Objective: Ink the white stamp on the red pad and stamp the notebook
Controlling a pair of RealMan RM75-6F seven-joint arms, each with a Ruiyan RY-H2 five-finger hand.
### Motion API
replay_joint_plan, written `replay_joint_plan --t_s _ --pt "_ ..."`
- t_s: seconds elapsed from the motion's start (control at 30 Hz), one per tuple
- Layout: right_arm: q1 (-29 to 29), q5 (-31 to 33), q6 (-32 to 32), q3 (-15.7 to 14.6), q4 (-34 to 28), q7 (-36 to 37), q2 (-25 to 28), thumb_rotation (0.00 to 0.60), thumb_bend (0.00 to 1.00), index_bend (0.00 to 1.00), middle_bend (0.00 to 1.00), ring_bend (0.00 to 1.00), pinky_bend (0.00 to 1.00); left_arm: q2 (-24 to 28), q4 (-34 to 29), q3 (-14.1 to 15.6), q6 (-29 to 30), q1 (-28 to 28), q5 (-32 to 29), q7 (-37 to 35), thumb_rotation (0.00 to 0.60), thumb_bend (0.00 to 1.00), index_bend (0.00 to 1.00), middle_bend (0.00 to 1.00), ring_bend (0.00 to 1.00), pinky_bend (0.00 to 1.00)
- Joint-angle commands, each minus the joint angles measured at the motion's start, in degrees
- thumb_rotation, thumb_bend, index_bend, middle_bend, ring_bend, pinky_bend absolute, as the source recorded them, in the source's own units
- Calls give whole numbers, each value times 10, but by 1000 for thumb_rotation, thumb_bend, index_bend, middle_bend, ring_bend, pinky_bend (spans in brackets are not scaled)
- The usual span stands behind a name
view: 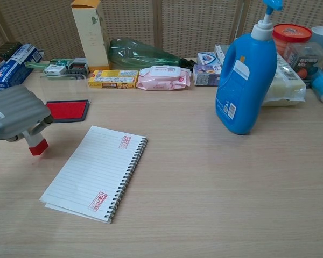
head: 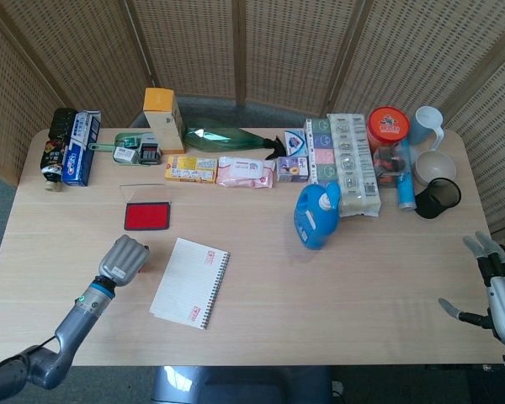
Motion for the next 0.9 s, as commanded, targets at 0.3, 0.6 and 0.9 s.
replay_joint_plan --t_s 0.3,0.6,0.9 --pt "-1 -1 0 0 -1 5 3 524 0 25 0 0 0 -2 -9 -4 -5 -2 -12 36 600 239 669 1000 1000 1000" --pt "-1 -1 1 0 -1 5 3 522 0 25 0 0 0 -4 -12 -4 -5 -4 -13 49 600 235 669 1000 1000 1000" --pt "0 -1 0 0 -1 5 4 522 0 24 0 0 0 8 -25 -1 3 -2 -8 48 600 235 669 1000 1000 1000"
